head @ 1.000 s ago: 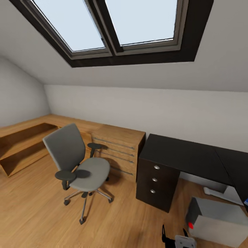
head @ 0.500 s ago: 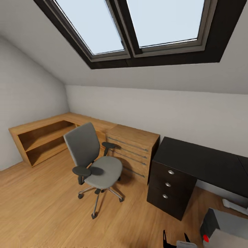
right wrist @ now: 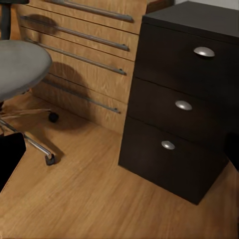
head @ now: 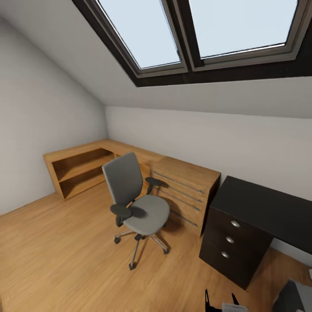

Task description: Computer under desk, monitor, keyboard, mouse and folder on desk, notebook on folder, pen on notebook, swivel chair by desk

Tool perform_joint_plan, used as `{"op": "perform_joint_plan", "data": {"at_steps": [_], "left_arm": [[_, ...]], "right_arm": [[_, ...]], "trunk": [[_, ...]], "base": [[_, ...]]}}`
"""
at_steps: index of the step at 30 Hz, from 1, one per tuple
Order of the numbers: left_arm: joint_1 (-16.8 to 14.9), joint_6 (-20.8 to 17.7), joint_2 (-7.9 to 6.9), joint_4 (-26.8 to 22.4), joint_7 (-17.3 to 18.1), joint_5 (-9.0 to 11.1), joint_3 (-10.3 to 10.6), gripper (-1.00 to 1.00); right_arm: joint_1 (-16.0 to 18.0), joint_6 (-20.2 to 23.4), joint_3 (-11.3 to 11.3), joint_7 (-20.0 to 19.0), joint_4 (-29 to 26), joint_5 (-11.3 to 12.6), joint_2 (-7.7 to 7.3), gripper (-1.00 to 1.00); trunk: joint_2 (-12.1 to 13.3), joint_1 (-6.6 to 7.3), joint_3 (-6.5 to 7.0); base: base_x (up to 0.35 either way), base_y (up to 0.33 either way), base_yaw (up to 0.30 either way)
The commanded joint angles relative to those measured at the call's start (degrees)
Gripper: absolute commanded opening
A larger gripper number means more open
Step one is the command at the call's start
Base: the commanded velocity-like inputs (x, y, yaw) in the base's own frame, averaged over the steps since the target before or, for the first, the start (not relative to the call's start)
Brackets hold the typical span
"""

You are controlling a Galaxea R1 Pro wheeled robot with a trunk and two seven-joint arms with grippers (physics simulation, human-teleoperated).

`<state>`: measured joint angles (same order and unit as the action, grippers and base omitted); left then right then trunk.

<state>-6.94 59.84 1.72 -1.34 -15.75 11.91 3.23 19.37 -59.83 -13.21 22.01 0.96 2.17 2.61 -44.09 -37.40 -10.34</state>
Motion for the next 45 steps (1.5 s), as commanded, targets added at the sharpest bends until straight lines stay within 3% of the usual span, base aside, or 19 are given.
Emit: {"op": "perform_joint_plan", "data": {"at_steps": [1, 9, 32, 39, 45], "left_arm": [[0.0, 0.2, -0.04, 0.0, 0.0, 0.5, 0.4, 1.00], [-0.1, 0.2, -0.26, 0.0, -0.1, 0.5, 0.4, 1.00], [-0.1, 0.2, -0.29, 0.1, -0.2, 0.5, 0.4, 1.00], [-0.1, 0.2, -0.20, 0.1, -0.2, 0.5, 0.4, 1.00], [-0.1, -0.5, -0.15, 0.0, -0.2, 0.5, 0.4, 1.00]], "right_arm": [[0.1, -0.2, -0.5, 0.3, 0.1, 0.2, 0.02, 1.00], [0.1, -0.2, -0.5, 0.3, 0.2, 0.2, 0.02, 1.00], [0.1, -0.2, -0.6, 0.1, 0.3, 0.3, 0.24, 1.00], [0.1, 2.3, -0.5, 0.3, 0.2, 0.4, 1.98, 1.00], [0.1, 2.4, -0.4, 0.3, 0.1, 0.5, 2.06, 1.00]], "trunk": [[-0.1, -0.01, -0.12], [-0.1, -0.01, -0.41], [-0.1, -0.01, -1.19], [-0.1, -0.01, -1.22], [-0.1, -0.01, -1.22]], "base": [[0.000, 0.000, 0.283], [-0.053, 0.000, 0.283], [-0.247, -0.029, 0.264], [-0.013, -0.005, 0.102], [-0.001, 0.000, 0.255]]}}
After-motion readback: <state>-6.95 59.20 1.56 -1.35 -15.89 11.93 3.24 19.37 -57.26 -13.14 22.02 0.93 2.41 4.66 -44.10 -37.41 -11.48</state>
